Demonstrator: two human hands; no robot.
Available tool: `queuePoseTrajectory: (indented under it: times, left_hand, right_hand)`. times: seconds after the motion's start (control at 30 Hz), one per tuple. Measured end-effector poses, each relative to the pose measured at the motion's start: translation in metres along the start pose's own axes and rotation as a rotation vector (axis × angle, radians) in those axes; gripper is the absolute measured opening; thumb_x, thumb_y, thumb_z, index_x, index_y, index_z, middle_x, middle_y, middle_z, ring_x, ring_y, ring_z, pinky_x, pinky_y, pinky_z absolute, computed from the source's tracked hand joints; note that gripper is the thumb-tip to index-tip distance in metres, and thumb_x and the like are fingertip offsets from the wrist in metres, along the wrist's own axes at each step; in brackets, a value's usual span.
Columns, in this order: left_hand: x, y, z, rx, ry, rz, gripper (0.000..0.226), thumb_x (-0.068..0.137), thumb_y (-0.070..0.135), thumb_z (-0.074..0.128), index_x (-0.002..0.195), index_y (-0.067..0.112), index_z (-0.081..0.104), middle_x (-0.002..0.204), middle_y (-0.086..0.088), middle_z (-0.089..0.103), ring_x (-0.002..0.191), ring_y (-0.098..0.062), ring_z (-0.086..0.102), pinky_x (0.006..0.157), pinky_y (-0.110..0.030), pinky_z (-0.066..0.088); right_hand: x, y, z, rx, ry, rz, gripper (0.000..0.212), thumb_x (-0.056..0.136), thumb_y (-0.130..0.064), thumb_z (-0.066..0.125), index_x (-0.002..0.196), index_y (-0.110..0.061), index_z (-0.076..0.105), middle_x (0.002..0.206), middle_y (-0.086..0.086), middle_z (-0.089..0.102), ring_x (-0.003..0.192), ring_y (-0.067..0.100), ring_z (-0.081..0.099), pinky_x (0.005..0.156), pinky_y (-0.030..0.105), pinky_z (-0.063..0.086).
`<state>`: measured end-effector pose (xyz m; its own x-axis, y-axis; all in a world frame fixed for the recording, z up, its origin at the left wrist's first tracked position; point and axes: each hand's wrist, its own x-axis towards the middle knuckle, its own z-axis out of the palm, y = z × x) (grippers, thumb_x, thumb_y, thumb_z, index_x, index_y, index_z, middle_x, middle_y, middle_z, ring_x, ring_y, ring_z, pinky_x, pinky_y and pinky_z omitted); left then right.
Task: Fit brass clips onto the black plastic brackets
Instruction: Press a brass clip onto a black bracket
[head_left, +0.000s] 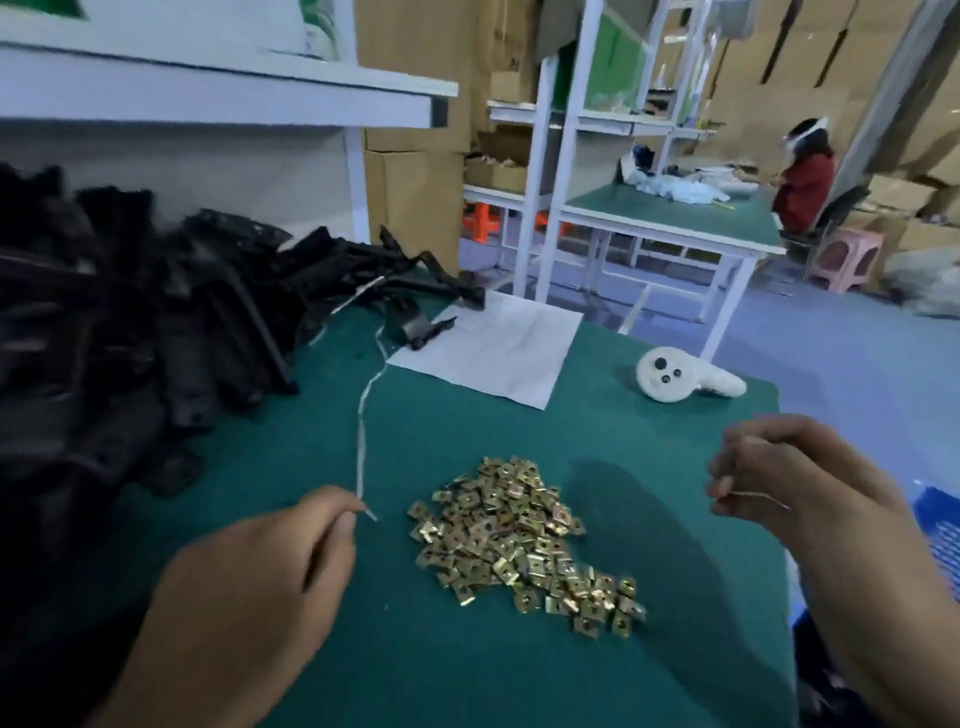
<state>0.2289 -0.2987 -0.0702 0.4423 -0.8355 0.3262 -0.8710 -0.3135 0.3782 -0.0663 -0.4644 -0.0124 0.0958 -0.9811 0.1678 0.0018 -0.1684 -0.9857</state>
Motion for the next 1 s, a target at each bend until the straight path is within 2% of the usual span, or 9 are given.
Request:
queuePoseTrajectory:
  times: [0.07, 0.17, 0.27, 0.37, 0.47, 0.53, 0.67, 0.9, 1.0]
  left_hand:
    - [0.002, 0.004, 0.003, 0.065, 0.057, 0.14, 0.006, 0.095, 0.036, 0.064, 0.098, 0.041, 0.066, 0.05, 0.016, 0.045, 0.048, -0.008, 0.054, 0.04, -0.026, 0.036]
    - [0.005, -0.001, 0.004, 0.094, 0.007, 0.133, 0.026, 0.1, 0.05, 0.036, 0.11, 0.04, 0.058, 0.058, 0.011, 0.054, 0.058, -0.012, 0.06, 0.05, -0.032, 0.047]
    - [0.007, -0.003, 0.007, 0.159, 0.012, 0.159, 0.043, 0.096, 0.052, 0.026, 0.109, 0.036, 0.063, 0.068, 0.006, 0.066, 0.06, -0.015, 0.065, 0.054, -0.034, 0.048]
    - [0.008, -0.003, 0.006, 0.195, 0.054, 0.208, 0.034, 0.093, 0.048, 0.039, 0.075, 0.026, 0.058, 0.055, 0.003, 0.059, 0.046, -0.016, 0.057, 0.044, -0.03, 0.035]
    - [0.005, -0.004, 0.006, 0.173, 0.06, 0.19, 0.037, 0.096, 0.047, 0.037, 0.071, 0.024, 0.051, 0.061, 0.002, 0.06, 0.051, -0.021, 0.057, 0.048, -0.033, 0.037]
    - [0.006, -0.005, 0.006, 0.127, 0.038, 0.165, 0.038, 0.096, 0.046, 0.034, 0.074, 0.023, 0.056, 0.066, 0.003, 0.063, 0.057, -0.022, 0.058, 0.051, -0.035, 0.037]
    - [0.006, -0.004, 0.004, 0.169, 0.123, 0.174, 0.033, 0.088, 0.042, 0.049, 0.063, 0.024, 0.038, 0.051, 0.003, 0.055, 0.042, -0.019, 0.052, 0.043, -0.029, 0.024]
    - [0.01, -0.008, 0.012, -0.106, 0.216, -0.012, 0.027, 0.096, 0.045, 0.039, 0.076, 0.027, 0.038, 0.069, 0.0, 0.057, 0.06, -0.023, 0.057, 0.054, -0.035, 0.037]
    - [0.008, -0.011, 0.01, -0.566, 0.236, -0.156, 0.049, 0.091, 0.059, 0.023, 0.123, 0.036, 0.052, 0.081, 0.005, 0.065, 0.075, -0.013, 0.064, 0.07, -0.037, 0.051]
  right_hand:
    - [0.001, -0.018, 0.05, -0.081, -0.277, -0.075, 0.019, 0.101, -0.008, 0.059, 0.085, -0.01, 0.069, 0.075, 0.01, 0.071, 0.067, 0.022, 0.065, 0.062, 0.028, 0.057]
    - [-0.002, -0.033, 0.132, -0.32, -0.689, -0.176, 0.013, 0.096, -0.027, 0.067, 0.084, -0.024, 0.07, 0.08, 0.002, 0.073, 0.075, 0.022, 0.068, 0.069, 0.037, 0.056]
    - [-0.008, -0.031, 0.214, -0.559, -0.896, -0.274, 0.01, 0.094, -0.042, 0.07, 0.099, -0.033, 0.067, 0.086, -0.006, 0.072, 0.075, 0.017, 0.068, 0.07, 0.03, 0.056]
    - [-0.012, -0.015, 0.285, -0.766, -0.941, -0.368, 0.034, 0.092, -0.053, 0.069, 0.11, -0.026, 0.065, 0.1, -0.003, 0.07, 0.091, 0.019, 0.066, 0.078, 0.035, 0.054]
    - [-0.02, 0.0, 0.329, -0.82, -1.043, -0.239, 0.046, 0.086, -0.055, 0.076, 0.096, -0.011, 0.069, 0.085, 0.003, 0.068, 0.08, 0.022, 0.065, 0.063, 0.031, 0.048]
    - [-0.022, 0.004, 0.341, -0.657, -1.121, -0.039, 0.041, 0.088, -0.042, 0.081, 0.092, -0.003, 0.071, 0.072, 0.006, 0.065, 0.066, 0.02, 0.06, 0.056, 0.029, 0.045]
    - [-0.022, -0.003, 0.324, -0.199, -1.112, 0.352, 0.016, 0.098, -0.016, 0.072, 0.094, -0.001, 0.07, 0.073, 0.007, 0.063, 0.052, 0.011, 0.052, 0.041, 0.02, 0.039]
    - [-0.013, -0.026, 0.21, -0.001, -1.013, 0.436, 0.012, 0.1, -0.01, 0.063, 0.093, -0.001, 0.066, 0.075, 0.01, 0.067, 0.051, 0.012, 0.054, 0.042, 0.02, 0.041]
    - [-0.02, -0.015, 0.168, 0.037, -0.957, 0.454, 0.011, 0.093, -0.01, 0.069, 0.087, -0.002, 0.064, 0.079, 0.017, 0.071, 0.052, 0.015, 0.058, 0.043, 0.022, 0.045]
